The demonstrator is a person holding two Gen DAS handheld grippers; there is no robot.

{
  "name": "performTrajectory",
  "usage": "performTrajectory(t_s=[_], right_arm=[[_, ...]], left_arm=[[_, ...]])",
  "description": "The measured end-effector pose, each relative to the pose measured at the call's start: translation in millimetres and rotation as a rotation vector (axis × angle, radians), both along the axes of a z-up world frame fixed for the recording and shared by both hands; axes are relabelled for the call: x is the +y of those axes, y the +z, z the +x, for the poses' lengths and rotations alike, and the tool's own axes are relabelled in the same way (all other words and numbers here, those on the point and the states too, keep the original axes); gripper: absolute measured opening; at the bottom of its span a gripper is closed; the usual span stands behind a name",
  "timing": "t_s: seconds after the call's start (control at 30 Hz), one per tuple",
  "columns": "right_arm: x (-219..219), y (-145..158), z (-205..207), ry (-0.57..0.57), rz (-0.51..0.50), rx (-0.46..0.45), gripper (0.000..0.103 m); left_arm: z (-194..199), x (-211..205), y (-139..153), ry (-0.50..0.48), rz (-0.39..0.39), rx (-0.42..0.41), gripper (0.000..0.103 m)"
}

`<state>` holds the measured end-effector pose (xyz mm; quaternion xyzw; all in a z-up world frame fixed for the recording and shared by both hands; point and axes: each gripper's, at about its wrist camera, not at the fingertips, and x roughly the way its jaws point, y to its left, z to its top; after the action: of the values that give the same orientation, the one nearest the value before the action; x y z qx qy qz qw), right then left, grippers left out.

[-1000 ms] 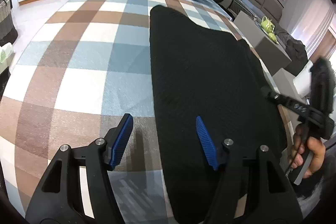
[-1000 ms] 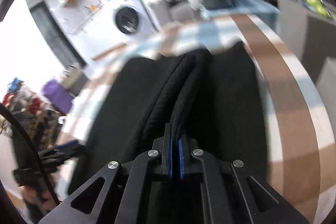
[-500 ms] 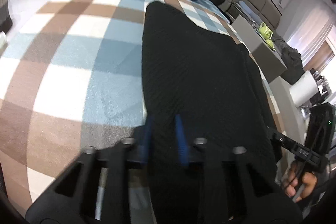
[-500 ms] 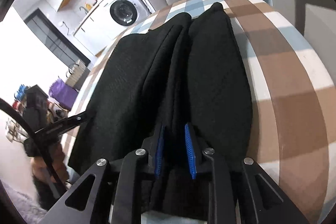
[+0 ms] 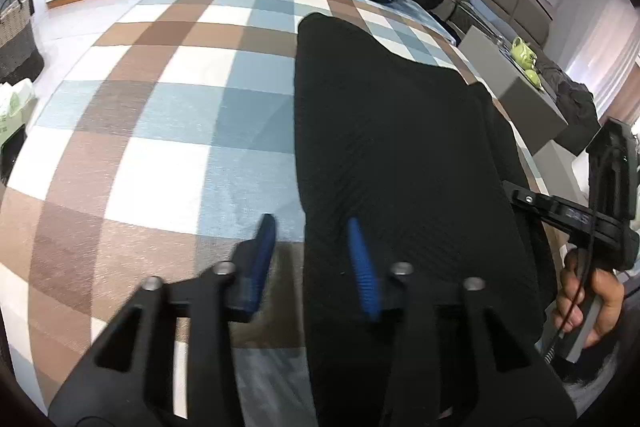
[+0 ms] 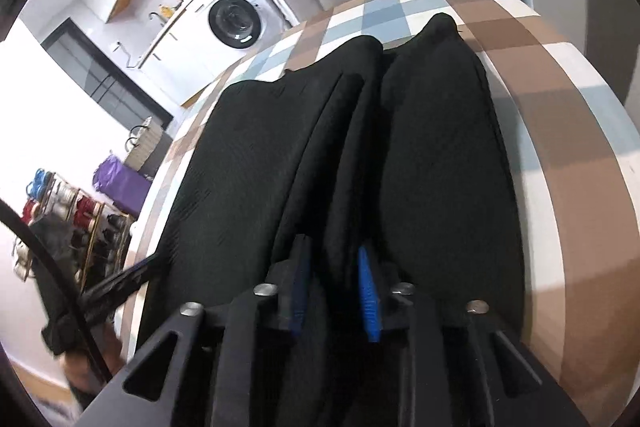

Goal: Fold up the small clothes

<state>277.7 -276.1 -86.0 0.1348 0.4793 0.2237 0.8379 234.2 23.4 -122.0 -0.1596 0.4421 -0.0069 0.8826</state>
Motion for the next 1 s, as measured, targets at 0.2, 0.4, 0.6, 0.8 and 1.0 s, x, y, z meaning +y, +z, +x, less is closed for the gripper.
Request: performTrajectory(t_s=[0.2,0.4,0.6,0.8,1.0], right_arm=[[8,50,-5,0.038,-0.049,-0.222,0.004],[-32,46,-6,-0.078,-0.116,-0.191,0.004],[-46,11,8,-0.12,-0.105,-0.081,0.005],[-45,47,-18,-0.099,-0.02,-0.245,0.004],[-53,25,-9,-0.188,-0.09,-0.187,0.004]], left_arm=[[-8,13,14,0.027,-0.046,-0.042,0.044],[-3,7,10,0.004,-0.042,-0.025,0.045],[0,-8,-1,-0.032,-0.031,0.016,0.045],[2,-11,-3,-0.042,-0.031,0.021,0.045],[5,-13,-5,-0.056,-0.035,0.025,0.045]])
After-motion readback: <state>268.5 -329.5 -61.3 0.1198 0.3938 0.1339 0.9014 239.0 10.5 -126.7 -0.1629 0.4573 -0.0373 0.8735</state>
